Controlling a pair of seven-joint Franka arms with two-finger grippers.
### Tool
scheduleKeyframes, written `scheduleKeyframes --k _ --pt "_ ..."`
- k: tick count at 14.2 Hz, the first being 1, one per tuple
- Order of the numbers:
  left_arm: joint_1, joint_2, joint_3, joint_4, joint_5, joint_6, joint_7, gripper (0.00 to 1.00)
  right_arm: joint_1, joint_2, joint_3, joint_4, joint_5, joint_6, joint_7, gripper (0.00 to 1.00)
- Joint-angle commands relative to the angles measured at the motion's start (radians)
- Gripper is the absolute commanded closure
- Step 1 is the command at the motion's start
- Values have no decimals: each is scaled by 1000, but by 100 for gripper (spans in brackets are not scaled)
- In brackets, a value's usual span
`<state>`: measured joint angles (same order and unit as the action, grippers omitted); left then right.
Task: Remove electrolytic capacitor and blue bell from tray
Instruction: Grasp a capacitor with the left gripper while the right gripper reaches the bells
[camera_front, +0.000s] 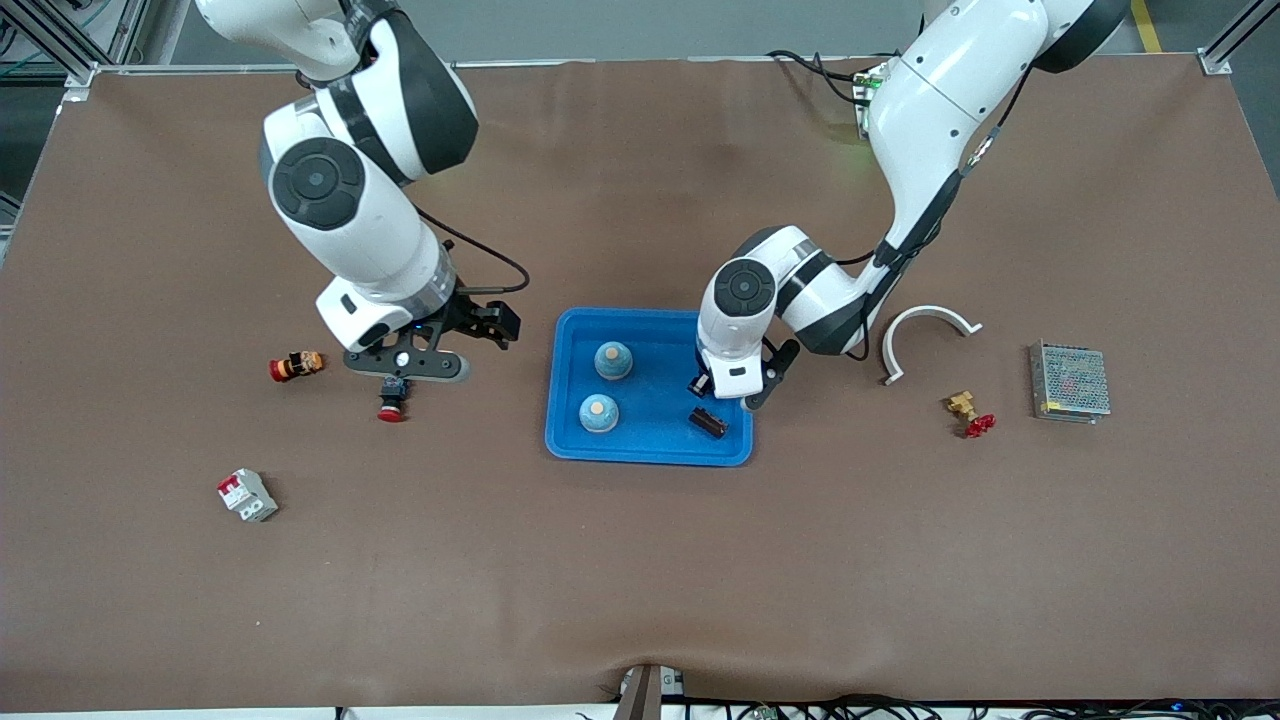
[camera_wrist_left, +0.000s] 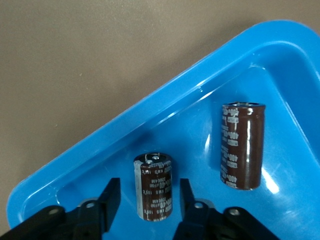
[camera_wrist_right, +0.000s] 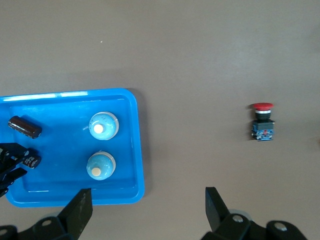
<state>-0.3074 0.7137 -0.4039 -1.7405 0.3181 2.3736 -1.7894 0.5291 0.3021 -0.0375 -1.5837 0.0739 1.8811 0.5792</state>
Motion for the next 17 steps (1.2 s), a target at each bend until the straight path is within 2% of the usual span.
scheduleKeyframes --k 1,3,7,11,13,17 --pt "-9 15 3 18 27 12 -28 74 26 26 -10 4 6 32 21 0" --pt "-9 13 3 18 29 10 -27 100 28 41 -10 4 10 56 21 0" --pt "-15 -45 3 21 30 -8 -21 100 48 77 -10 4 12 93 27 0" --pt "16 -129 -1 120 19 -172 20 100 77 103 -10 4 15 113 37 0" --pt "79 -161 -9 163 -26 -264 109 100 101 120 -10 4 17 131 73 0" --pt "216 -252 -15 151 -74 -418 449 100 146 158 -8 4 17 184 139 0"
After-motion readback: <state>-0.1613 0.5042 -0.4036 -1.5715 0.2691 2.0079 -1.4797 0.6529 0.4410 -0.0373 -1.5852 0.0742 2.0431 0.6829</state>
